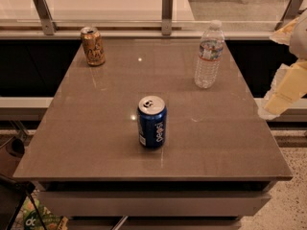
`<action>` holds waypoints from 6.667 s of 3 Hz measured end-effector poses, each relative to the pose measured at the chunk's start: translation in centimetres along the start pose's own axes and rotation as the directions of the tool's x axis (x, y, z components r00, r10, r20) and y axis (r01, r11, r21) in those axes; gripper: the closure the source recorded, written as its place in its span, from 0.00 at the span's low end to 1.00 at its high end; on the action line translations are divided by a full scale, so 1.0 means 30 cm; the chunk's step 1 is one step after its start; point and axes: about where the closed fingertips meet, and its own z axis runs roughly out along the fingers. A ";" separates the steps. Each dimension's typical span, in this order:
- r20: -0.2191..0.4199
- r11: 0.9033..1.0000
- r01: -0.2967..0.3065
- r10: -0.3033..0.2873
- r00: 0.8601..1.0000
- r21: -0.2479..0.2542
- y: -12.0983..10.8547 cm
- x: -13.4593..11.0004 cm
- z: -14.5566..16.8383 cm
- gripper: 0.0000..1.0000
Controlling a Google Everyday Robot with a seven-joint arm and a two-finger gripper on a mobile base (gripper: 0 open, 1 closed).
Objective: Move water bottle near orange can
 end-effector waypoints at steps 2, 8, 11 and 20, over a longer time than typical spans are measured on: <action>0.202 0.984 -0.174 0.162 0.966 0.042 -0.105 0.008 0.073 0.00; 0.724 0.902 -0.419 0.358 0.590 -0.104 -0.332 -0.169 0.534 0.00; 0.777 0.892 -0.439 0.352 0.521 -0.110 -0.437 -0.201 0.598 0.00; 0.828 0.933 -0.352 0.258 0.499 -0.078 -0.506 -0.505 0.525 1.00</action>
Offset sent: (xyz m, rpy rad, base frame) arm 0.0684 -0.0132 -0.0204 0.3948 -0.1685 -0.1718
